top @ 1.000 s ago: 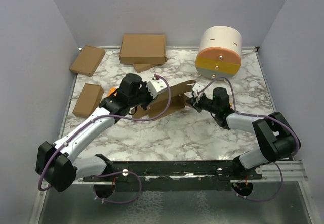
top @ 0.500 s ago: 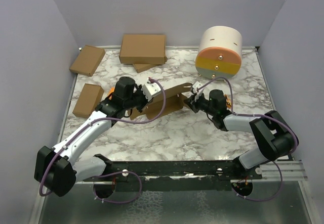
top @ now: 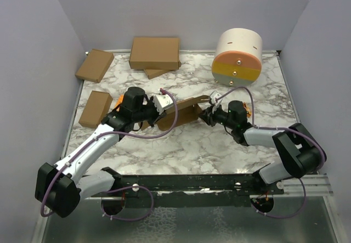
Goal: Fold the paper box
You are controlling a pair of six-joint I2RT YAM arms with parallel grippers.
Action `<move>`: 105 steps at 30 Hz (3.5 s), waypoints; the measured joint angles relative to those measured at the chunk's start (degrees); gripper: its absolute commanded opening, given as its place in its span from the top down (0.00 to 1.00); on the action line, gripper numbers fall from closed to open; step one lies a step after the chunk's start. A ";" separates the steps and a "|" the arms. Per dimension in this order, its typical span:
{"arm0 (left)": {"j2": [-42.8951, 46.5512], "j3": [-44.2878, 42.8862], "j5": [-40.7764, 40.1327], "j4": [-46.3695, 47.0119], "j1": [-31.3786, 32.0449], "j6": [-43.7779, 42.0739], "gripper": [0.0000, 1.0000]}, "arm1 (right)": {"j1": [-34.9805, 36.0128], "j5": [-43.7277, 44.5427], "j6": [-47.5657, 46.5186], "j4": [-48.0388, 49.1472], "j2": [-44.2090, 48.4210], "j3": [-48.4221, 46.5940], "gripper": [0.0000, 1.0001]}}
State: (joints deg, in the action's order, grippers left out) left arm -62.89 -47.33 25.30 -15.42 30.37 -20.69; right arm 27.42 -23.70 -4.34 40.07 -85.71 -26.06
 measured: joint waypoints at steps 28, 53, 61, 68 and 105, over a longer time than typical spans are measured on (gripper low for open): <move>0.55 0.00 1.44 -1.16 0.00 0.90 1.00 | -16.61 -39.06 -5.05 -20.59 5.27 -7.80 0.51; 0.90 0.00 2.38 -2.29 0.00 0.79 1.00 | -22.95 -38.84 -18.71 -35.78 -13.84 -29.90 0.23; 0.85 0.00 2.43 -2.29 0.00 0.76 1.00 | -22.93 -38.71 -23.56 -42.21 -20.24 -40.74 0.31; 0.79 0.00 2.56 -2.29 0.00 0.81 1.00 | -22.08 -38.38 -28.79 -50.62 -25.03 -45.68 0.48; -2.21 -2.45 -3.28 -0.02 0.00 23.58 1.00 | -14.88 -25.70 -12.83 -27.30 -2.95 -15.06 0.99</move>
State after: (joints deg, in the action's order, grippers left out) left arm -65.10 -49.78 22.02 -15.44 30.37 2.90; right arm 12.53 -49.41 -17.17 12.78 -88.66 -41.12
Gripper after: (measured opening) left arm 0.018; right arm 0.017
